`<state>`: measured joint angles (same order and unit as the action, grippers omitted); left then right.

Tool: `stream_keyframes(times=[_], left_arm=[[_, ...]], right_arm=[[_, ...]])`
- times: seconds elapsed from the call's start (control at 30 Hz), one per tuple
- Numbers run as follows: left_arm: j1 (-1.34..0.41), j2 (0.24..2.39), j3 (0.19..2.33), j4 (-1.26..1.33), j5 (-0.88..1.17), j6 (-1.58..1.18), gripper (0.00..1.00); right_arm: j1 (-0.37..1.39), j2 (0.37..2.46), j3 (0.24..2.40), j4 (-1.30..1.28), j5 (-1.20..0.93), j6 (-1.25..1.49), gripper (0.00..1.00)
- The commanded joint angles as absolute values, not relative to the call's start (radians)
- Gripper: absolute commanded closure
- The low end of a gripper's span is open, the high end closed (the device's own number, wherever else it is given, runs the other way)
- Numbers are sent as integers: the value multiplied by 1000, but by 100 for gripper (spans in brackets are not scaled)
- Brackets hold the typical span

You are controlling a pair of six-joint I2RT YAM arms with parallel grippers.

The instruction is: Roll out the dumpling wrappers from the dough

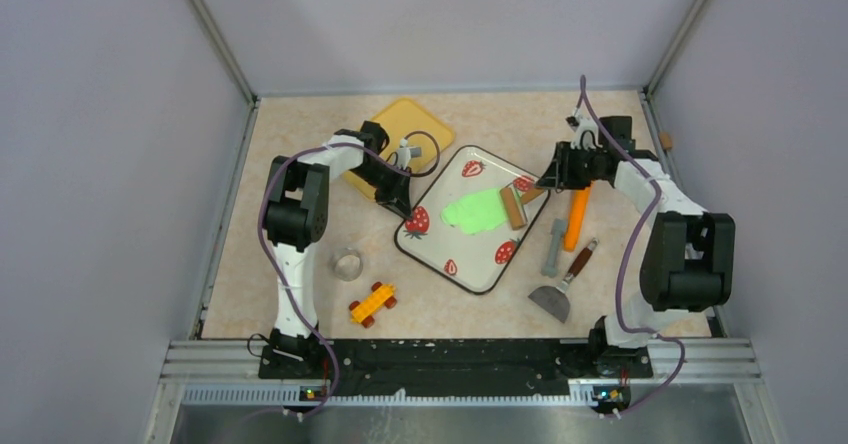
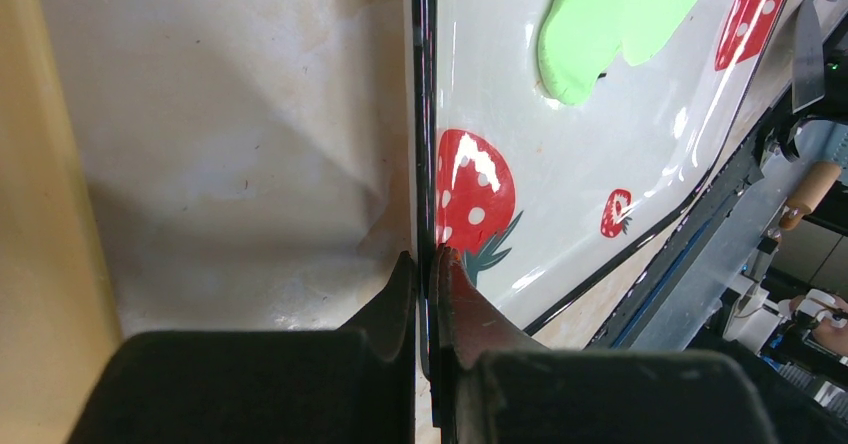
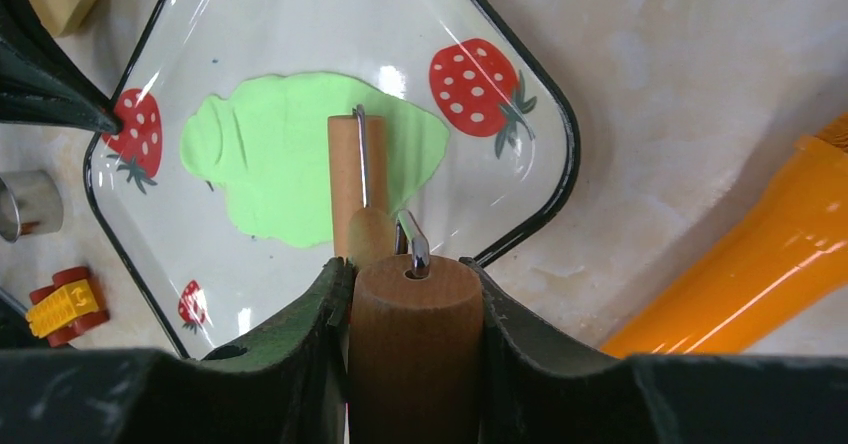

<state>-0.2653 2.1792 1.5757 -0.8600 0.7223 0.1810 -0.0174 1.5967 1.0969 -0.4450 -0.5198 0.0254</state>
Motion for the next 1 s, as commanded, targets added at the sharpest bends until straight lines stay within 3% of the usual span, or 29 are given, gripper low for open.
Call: stream_keyframes(times=[0.0, 0.4, 0.57, 0.73, 0.97], left_arm=[[-252, 2164, 1547, -881, 615, 219, 100], [-252, 2152, 1556, -879, 605, 221, 98], [-252, 2102, 1573, -883, 629, 237, 82], [-252, 2021, 1619, -908, 723, 270, 53], [-279, 1795, 1617, -801, 752, 385, 39]], right_arm=[[-85, 1657, 1109, -401, -100, -155, 100], [-107, 1622, 1168, -452, -161, -132, 100], [-88, 1514, 1250, -555, -281, -85, 100], [-84, 1402, 1291, -640, -585, -58, 100], [24, 1358, 1245, -663, -823, -167, 100]])
